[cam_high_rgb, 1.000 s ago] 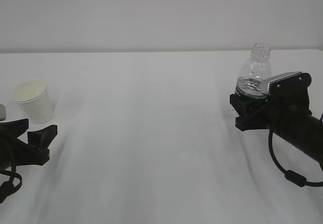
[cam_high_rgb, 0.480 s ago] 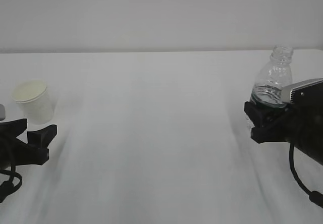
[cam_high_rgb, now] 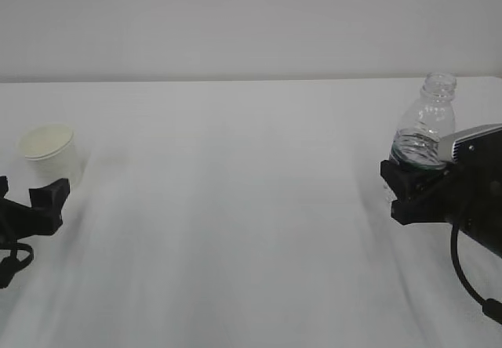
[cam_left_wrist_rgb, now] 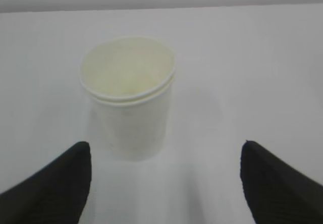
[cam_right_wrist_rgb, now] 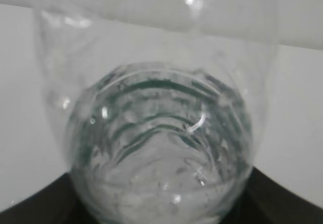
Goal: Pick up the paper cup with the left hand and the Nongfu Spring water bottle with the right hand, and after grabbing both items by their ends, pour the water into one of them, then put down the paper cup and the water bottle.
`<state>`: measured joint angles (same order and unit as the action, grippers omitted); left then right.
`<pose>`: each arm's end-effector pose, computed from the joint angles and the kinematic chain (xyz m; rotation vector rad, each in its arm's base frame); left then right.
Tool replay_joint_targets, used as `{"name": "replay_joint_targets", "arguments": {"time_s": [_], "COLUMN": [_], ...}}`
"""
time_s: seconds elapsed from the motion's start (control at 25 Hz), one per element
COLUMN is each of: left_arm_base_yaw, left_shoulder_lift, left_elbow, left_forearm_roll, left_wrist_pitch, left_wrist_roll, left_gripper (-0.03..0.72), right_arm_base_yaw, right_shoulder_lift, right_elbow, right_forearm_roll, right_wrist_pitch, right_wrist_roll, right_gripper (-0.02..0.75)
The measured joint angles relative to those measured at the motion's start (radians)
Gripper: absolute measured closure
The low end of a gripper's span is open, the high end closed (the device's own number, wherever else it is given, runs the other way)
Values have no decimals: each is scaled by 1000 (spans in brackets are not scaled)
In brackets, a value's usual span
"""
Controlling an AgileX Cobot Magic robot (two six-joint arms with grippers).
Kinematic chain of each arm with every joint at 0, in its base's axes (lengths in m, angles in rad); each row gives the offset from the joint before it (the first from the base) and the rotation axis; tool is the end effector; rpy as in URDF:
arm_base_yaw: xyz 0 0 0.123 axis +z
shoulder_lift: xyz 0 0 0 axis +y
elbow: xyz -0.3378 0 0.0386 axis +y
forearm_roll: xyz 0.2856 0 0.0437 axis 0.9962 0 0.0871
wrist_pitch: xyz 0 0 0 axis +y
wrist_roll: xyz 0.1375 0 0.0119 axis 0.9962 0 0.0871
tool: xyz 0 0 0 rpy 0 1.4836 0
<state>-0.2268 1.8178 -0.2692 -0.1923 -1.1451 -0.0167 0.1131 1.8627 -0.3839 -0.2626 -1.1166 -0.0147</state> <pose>0.2966 -0.0438 0.1133 0.0036 1.8894 -0.0555 0.3268 0.0695 0.1167 -0.3881 1.8155 0.2056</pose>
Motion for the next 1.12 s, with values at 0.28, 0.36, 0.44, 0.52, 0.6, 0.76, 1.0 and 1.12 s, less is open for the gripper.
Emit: {"name": "replay_joint_targets", "arguments": {"time_s": [0.28, 0.36, 0.44, 0.52, 0.6, 0.76, 1.0, 1.12], "left_arm_base_yaw": [0, 0, 0, 0, 0, 0, 0, 0], "left_shoulder_lift": [78, 96, 103, 103, 103, 120, 204, 242], "left_elbow": [-91, -100, -100, -100, -100, -102, -168, -198], "left_forearm_roll": [-17, -22, -48, -87, -117, -132, -137, -137], "left_wrist_pitch": [0, 0, 0, 0, 0, 0, 0, 0], "left_wrist_roll": [0, 0, 0, 0, 0, 0, 0, 0], "left_gripper": [-1, -1, -1, -1, -1, -1, -1, -1], "right_arm_base_yaw": [0, 0, 0, 0, 0, 0, 0, 0], "right_shoulder_lift": [0, 0, 0, 0, 0, 0, 0, 0], "right_elbow": [0, 0, 0, 0, 0, 0, 0, 0], "right_forearm_roll": [0, 0, 0, 0, 0, 0, 0, 0], "right_wrist_pitch": [0, 0, 0, 0, 0, 0, 0, 0], "right_wrist_roll": [0, 0, 0, 0, 0, 0, 0, 0], "right_gripper": [309, 309, 309, 309, 309, 309, 309, 309]}}
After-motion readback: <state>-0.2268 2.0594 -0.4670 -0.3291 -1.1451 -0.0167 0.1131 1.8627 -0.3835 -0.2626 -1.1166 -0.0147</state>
